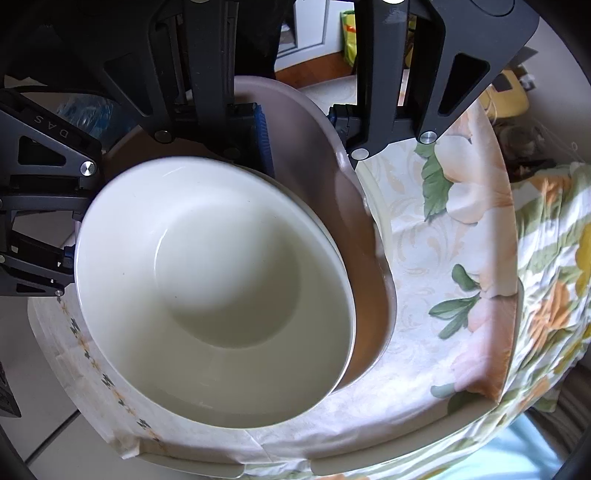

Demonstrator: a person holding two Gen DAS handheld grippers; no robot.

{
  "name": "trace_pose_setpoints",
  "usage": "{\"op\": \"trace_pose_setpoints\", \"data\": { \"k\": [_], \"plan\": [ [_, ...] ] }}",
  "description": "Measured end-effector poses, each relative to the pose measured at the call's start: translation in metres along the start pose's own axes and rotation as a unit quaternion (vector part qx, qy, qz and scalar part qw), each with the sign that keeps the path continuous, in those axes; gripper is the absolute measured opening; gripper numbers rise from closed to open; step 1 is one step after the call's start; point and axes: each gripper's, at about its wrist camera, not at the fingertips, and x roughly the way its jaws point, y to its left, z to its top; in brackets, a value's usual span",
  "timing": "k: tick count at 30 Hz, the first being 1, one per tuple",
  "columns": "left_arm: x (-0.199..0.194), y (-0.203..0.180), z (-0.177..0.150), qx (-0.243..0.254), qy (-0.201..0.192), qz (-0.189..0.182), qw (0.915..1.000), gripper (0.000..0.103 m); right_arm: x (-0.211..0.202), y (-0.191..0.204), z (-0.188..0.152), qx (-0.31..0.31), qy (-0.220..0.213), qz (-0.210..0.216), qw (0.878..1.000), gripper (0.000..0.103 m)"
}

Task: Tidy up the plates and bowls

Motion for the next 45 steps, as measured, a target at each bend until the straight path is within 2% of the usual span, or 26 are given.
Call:
{"op": "trace_pose_setpoints", "data": {
  "k": [4, 8, 12, 15, 22, 30, 36, 41, 42, 43, 45],
  "plan": [
    [-0.001, 0.000, 0.003, 0.004, 0.016, -0.016, 0.9997, 0.025, -0.003, -0.001, 0.001, 0.009, 0.011, 0.011, 1.000, 0.027],
    [-0.002, -0.005, 0.006, 0.019, 0.031, -0.041, 0.9985, 0.045, -0.004, -0.003, 0.003, 0.019, 0.026, 0.025, 0.999, 0.030],
    [-0.003, -0.005, 0.008, 0.017, 0.039, -0.056, 0.9975, 0.053, -0.010, -0.005, 0.001, 0.026, 0.028, 0.034, 0.999, 0.032],
    [-0.004, -0.005, 0.011, 0.015, 0.044, -0.071, 0.9964, 0.064, -0.019, -0.010, 0.001, 0.030, 0.027, 0.037, 0.998, 0.049],
    [-0.014, -0.006, 0.013, 0.001, 0.056, -0.083, 0.9949, 0.072, -0.031, -0.021, 0.000, 0.032, 0.025, 0.036, 0.999, 0.051],
    [-0.044, -0.004, 0.006, -0.025, 0.043, -0.058, 0.9971, 0.075, -0.049, -0.024, -0.011, 0.037, 0.012, 0.041, 0.998, 0.051],
    [-0.086, -0.017, -0.019, -0.057, -0.001, -0.023, 0.9981, 0.075, -0.082, -0.023, -0.029, 0.025, -0.030, 0.053, 0.998, 0.051],
    [-0.143, -0.051, -0.048, -0.088, -0.097, 0.008, 0.9913, 0.075, -0.132, -0.024, -0.064, 0.021, -0.095, 0.039, 0.994, 0.052],
    [-0.157, -0.060, -0.053, -0.092, -0.123, 0.016, 0.9881, 0.075, -0.145, -0.027, -0.073, 0.026, -0.112, 0.037, 0.993, 0.058],
    [-0.172, -0.068, -0.061, -0.096, -0.152, 0.024, 0.9833, 0.075, -0.158, -0.030, -0.082, 0.034, -0.130, 0.033, 0.990, 0.077],
    [-0.199, -0.081, -0.073, -0.107, -0.206, 0.034, 0.9720, 0.076, -0.185, -0.035, -0.096, 0.051, -0.172, 0.024, 0.983, 0.096]
  ]
}}
